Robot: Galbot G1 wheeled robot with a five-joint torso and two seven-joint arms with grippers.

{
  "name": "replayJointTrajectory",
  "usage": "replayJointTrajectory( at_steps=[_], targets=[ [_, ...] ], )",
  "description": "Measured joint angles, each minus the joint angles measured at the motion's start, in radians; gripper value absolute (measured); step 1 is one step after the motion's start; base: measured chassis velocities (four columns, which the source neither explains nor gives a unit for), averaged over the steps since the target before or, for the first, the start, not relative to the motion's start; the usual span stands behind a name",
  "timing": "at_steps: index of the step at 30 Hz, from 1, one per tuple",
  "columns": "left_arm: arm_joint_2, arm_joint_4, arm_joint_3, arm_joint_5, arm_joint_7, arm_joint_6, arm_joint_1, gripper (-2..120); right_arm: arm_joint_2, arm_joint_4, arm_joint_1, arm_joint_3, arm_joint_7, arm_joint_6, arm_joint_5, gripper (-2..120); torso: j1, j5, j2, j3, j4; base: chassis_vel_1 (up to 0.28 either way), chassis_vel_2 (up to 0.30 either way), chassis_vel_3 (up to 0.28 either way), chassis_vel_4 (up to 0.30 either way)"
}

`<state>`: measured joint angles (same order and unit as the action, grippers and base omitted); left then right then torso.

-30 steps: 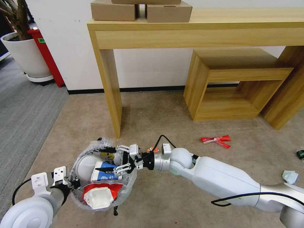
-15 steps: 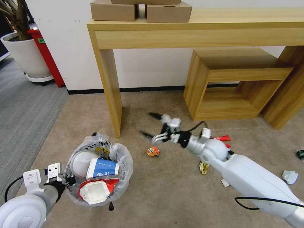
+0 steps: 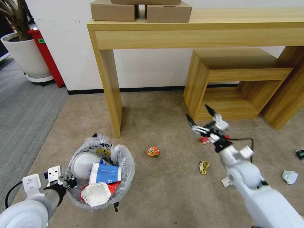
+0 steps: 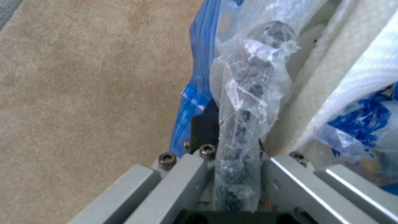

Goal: Pick up the trash bin and place the garbage on the floor into it.

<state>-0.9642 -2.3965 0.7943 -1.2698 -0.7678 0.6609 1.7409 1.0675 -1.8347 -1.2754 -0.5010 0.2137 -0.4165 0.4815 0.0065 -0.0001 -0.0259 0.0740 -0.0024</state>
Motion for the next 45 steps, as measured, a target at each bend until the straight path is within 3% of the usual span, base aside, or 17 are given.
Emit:
replayJointTrajectory(
  at_steps=[8, 20, 45],
  targets=[
    [-0.045, -0.005, -0.009, 0.018, -0.002, -0.001, 0.01, 0, 0.148, 0.006, -0.076, -0.09, -0.004, -0.057, -0.046, 100, 0.0, 0.0, 0.0, 0.0, 0.0003, 0.0, 0.0, 0.0, 0.0],
    [-0.061, -0.011, -0.007, 0.013, -0.003, 0.001, 0.005, 0, 0.246, 0.022, -0.104, -0.066, 0.014, -0.115, -0.106, 100, 0.0, 0.0, 0.0, 0.0, 0.0003, 0.0, 0.0, 0.0, 0.0],
    [-0.092, 0.005, -0.043, 0.047, 0.002, 0.003, -0.01, 0, 0.23, 0.041, -0.076, -0.016, 0.029, -0.126, -0.121, 100, 0.0, 0.0, 0.0, 0.0, 0.0002, -0.047, 0.042, 0.042, -0.048]
  ],
)
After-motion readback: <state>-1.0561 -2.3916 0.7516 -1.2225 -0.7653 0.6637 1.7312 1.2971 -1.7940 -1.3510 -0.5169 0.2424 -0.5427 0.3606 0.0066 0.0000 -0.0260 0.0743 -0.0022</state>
